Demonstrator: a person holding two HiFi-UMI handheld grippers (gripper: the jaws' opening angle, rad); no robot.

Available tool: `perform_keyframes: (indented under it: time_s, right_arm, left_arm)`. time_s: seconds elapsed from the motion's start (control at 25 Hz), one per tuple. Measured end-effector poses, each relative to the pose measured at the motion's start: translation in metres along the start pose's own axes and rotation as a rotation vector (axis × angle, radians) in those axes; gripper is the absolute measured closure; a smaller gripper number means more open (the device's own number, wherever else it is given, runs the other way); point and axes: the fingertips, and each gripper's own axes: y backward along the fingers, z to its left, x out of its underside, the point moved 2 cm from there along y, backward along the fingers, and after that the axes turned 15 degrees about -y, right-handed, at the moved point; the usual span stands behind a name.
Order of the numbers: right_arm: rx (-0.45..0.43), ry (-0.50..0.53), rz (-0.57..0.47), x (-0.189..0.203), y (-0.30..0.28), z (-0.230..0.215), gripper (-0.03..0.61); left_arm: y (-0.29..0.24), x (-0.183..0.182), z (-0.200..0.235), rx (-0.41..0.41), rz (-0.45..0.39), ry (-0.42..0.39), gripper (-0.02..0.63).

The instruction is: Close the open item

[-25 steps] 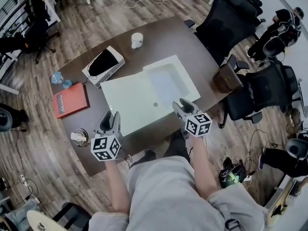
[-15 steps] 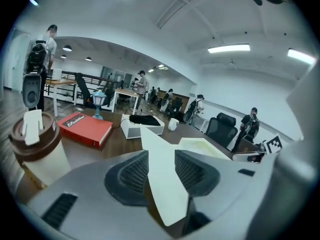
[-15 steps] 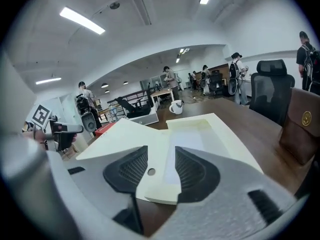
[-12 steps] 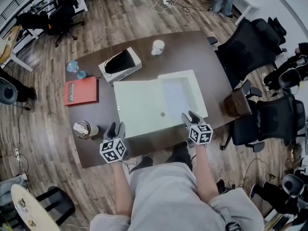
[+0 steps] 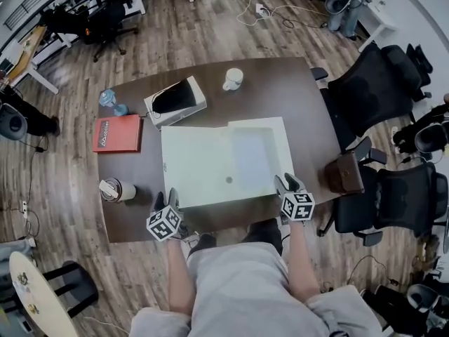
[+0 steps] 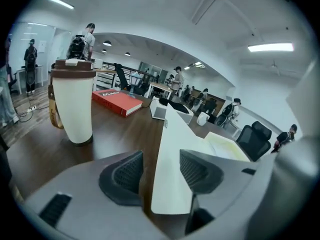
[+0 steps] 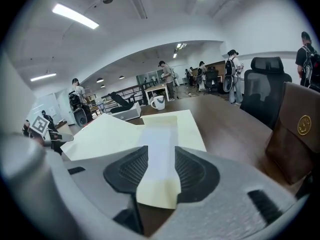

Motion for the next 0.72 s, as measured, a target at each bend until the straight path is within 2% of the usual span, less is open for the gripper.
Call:
perform_keyframes:
  time_s: [0.16, 0.28, 0.48, 0.6, 0.72]
  right_arm:
    - [0.034, 0.011, -0.02, -0.006, -0.003, -0.029, 0.407]
    - [0.084, -0.018, -0.046, -0.006, -0.006, -0.047, 0.407]
    - [0.1, -0.042, 0.004, 0.012, -0.014, -0.048, 0.402]
    - [0.111, -0.013, 0.031, 0.018, -0.02, -0.043, 0.377]
    - [0.114, -0.029, 0.014, 0.018, -0.019, -0.042, 0.377]
  left_arm:
    - [-0.004, 0.009, -0.008, -0.025, -0.026, 0.025, 0.399]
    - [-0.007, 0.013, -0.011, -0.03, -0.047, 0.057, 0.399]
    - [-0.001, 0.031, -0.018, -0.02, -0.061, 0.123, 0.402]
    - [-0.003, 0.036, -0.019, -0.011, -0.055, 0.149, 0.473]
    - [-0.006, 0.03, -0.021, 0.01, -0.06, 0.146, 0.523]
